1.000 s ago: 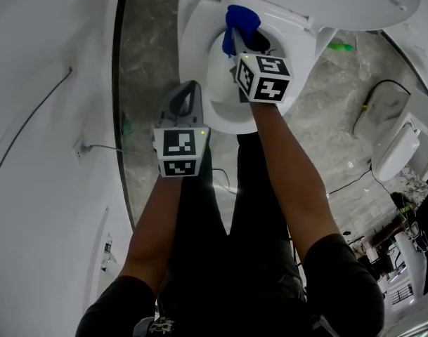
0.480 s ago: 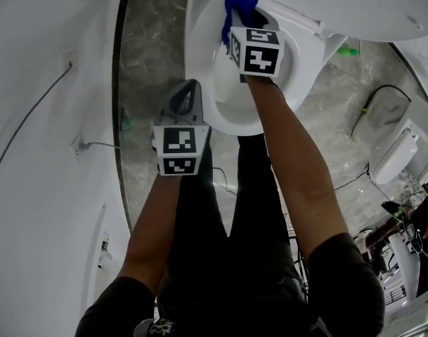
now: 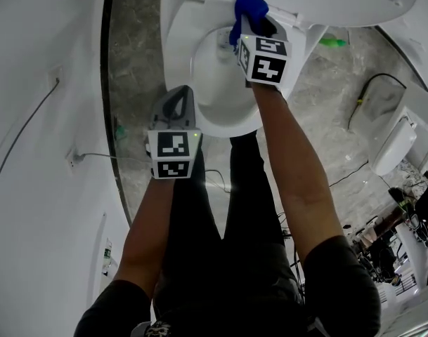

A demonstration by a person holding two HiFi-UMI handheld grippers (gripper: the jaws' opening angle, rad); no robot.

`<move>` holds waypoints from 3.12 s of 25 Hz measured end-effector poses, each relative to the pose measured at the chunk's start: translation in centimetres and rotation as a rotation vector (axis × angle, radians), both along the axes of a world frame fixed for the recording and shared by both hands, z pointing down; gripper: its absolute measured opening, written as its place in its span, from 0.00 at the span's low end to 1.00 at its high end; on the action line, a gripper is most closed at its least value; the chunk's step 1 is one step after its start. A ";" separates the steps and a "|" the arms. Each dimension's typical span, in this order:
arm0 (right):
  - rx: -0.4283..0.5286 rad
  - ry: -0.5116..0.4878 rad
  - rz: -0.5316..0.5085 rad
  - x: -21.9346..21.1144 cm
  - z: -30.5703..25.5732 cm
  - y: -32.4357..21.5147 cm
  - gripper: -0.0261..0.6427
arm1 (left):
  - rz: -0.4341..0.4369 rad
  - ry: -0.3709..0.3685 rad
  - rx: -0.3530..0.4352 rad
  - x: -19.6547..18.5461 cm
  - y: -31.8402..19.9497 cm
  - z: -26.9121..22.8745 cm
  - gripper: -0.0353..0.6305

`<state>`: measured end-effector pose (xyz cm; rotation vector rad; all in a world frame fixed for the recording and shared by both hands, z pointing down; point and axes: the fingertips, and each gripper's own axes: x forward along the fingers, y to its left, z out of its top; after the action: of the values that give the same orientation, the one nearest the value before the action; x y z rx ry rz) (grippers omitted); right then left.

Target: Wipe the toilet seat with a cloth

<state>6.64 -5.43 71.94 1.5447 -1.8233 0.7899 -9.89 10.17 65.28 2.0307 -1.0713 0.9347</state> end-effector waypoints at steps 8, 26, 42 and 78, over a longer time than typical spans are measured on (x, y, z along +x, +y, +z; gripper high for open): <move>-0.042 0.017 0.104 6.8 0.0 2.6 0.18 | 0.054 0.004 -0.015 2.8 -0.2 0.5 0.07; -0.116 0.151 0.009 12.2 0.7 13.0 0.18 | 0.110 0.002 -0.039 5.1 0.2 1.5 0.07; -0.214 0.239 -0.363 7.1 1.2 25.6 0.18 | 0.120 0.002 -0.028 5.5 1.4 1.5 0.07; -0.164 0.137 -0.802 -17.5 1.4 29.0 0.18 | -0.019 -0.052 -0.040 -6.4 1.2 2.4 0.07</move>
<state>-10.86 23.55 73.29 0.6345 -1.9775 0.4115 -16.24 11.37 67.65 1.9706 -1.0891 0.9967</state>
